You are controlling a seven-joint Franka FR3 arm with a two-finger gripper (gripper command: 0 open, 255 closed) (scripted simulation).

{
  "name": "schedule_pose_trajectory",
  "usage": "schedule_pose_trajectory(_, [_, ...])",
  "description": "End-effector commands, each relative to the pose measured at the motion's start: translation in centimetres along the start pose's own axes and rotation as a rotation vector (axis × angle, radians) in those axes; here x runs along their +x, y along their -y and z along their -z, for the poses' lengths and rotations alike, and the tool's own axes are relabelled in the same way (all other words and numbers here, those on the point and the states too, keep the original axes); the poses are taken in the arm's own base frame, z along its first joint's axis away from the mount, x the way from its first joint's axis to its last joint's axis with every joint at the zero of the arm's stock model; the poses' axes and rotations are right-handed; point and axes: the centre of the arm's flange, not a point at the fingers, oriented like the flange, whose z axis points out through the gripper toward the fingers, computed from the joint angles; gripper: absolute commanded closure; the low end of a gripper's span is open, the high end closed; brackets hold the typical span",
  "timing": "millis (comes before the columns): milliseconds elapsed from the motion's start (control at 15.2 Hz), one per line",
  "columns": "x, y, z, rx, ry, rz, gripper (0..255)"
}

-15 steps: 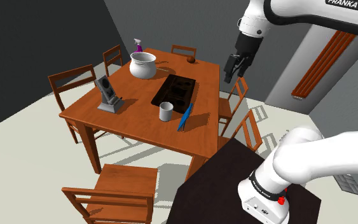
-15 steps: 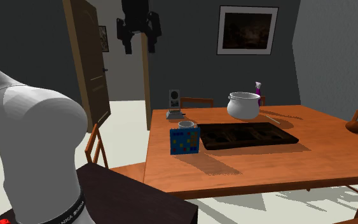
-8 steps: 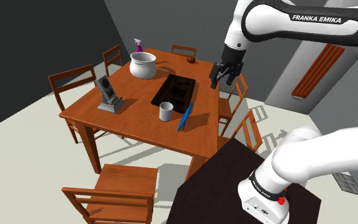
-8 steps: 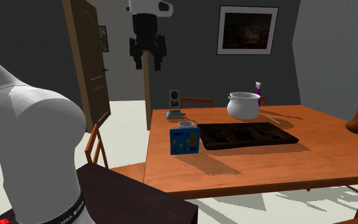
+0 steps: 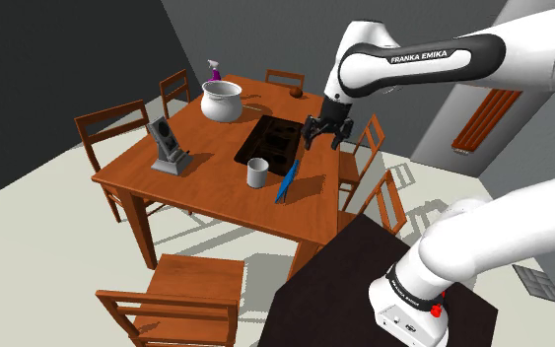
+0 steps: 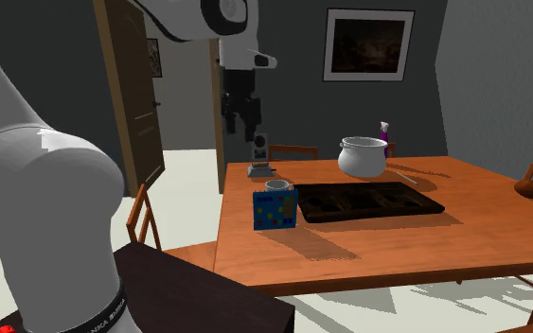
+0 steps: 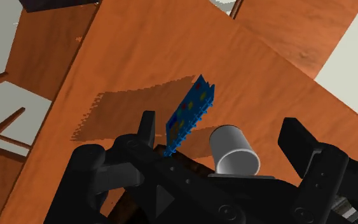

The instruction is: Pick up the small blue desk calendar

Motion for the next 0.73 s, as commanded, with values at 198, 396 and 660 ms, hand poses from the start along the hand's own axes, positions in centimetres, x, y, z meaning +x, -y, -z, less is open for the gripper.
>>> schedule_pose_trajectory(198, [4.1, -0.1, -5.4, 0.031, -0.006, -0.172, 0])
schedule_pose_trajectory(396, [6.4, -0.5, -8.6, 0.049, -0.008, -0.273, 0])
schedule_pose_trajectory(660, [9.3, -1.2, -12.9, 0.073, -0.011, -0.407, 0])
